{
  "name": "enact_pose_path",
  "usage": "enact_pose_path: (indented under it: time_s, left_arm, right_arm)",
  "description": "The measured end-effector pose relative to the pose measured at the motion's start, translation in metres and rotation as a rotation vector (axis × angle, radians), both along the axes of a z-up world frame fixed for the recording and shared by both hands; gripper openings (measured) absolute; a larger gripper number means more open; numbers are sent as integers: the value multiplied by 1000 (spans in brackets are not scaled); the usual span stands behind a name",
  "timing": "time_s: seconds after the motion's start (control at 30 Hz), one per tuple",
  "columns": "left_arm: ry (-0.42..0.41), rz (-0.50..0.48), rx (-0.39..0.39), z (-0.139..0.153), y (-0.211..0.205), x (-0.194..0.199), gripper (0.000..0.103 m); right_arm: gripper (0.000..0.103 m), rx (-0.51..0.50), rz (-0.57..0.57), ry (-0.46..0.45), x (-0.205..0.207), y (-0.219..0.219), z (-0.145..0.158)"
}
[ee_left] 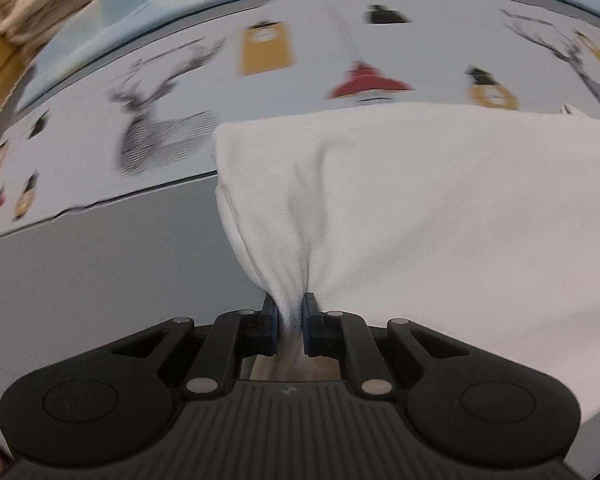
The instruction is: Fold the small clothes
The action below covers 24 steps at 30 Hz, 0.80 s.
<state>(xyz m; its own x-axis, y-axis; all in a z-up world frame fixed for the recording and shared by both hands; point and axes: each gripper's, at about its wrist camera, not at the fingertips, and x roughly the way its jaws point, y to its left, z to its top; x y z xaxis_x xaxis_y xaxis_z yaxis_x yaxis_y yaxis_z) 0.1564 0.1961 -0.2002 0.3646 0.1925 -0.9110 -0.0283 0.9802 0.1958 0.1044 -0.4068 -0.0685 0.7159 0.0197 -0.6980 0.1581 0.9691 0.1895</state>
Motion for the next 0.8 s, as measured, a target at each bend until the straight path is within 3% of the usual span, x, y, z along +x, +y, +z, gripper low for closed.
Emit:
enact_pose_path:
  time_s: [0.13,0.17,0.23,0.4,0.53,0.6,0.67,0.7,0.8]
  left_arm:
    - [-21,58,-104,21,10,-3,11]
    - [-30,62,-153,29,6,-2,11]
    - [-55,65,-323,49,-8,1,10]
    - [-91,-16,-645,87,-89,15,10]
    - [-70,-47,-802,90,-177,29,12]
    - [-52,-69,-921,90,-212,38,17]
    - [-49,-130,-1080,96,-228,40,32]
    - [-89,-150,-1091,103,-228,39,34]
    - [-148,-192,-947,110,-219,35,31]
  right_arm:
    - [50,5,12,-2,-3,3,2]
    - [50,6,14,-1,-4,2,2]
    - [50,11,14,2,-5,0,2]
    - [50,5,29,5,-9,1,2]
    - [50,-2,45,20,-11,10,0]
    - [50,11,59,21,-10,17,-1]
    - [50,39,78,26,-8,25,-2]
    - [50,59,88,31,-6,30,-3]
    - [50,121,143,63,1,47,-10]
